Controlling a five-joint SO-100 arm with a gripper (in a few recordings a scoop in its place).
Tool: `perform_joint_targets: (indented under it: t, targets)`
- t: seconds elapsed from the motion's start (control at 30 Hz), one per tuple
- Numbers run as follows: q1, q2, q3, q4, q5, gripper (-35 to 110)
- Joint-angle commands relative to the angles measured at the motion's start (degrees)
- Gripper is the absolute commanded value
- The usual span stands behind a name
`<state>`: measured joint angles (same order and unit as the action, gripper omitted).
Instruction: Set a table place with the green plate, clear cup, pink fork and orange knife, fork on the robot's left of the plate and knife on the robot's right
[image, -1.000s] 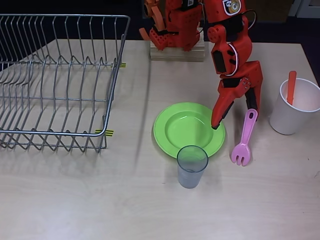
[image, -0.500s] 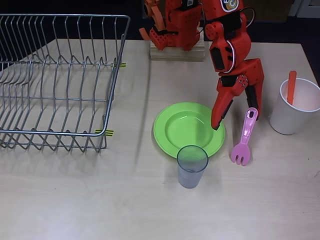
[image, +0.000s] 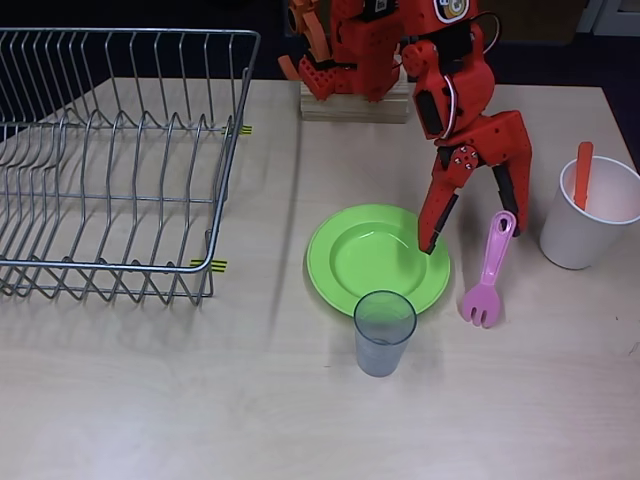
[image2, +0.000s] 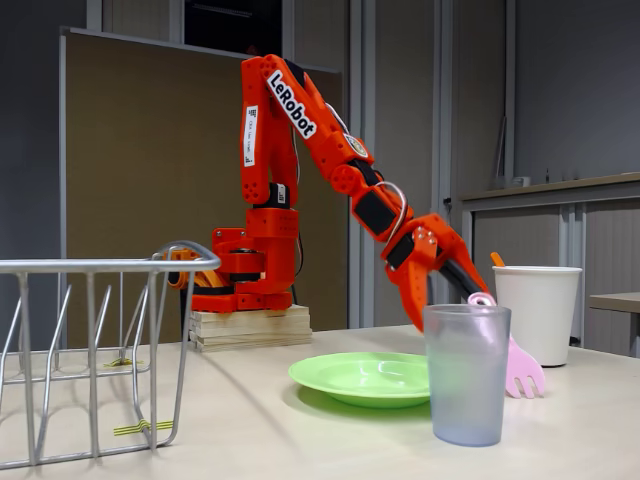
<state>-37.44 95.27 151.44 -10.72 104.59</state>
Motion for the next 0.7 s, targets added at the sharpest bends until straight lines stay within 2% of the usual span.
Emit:
perform_joint_targets:
  t: [0.0, 0.23, 0.5, 0.6, 0.67]
  targets:
    - [1.1, 0.2, 1.5, -4.7, 3.8, 47]
    - [1.6, -0.1, 3.6, -12.1, 10.0, 44]
    - [1.1, 0.1, 4.7, -13.9, 11.5, 42]
    - [0.7, 0.1, 4.1, -12.4, 9.9, 42]
    - [1.2, 1.0, 2.5, -8.5, 3.8, 41]
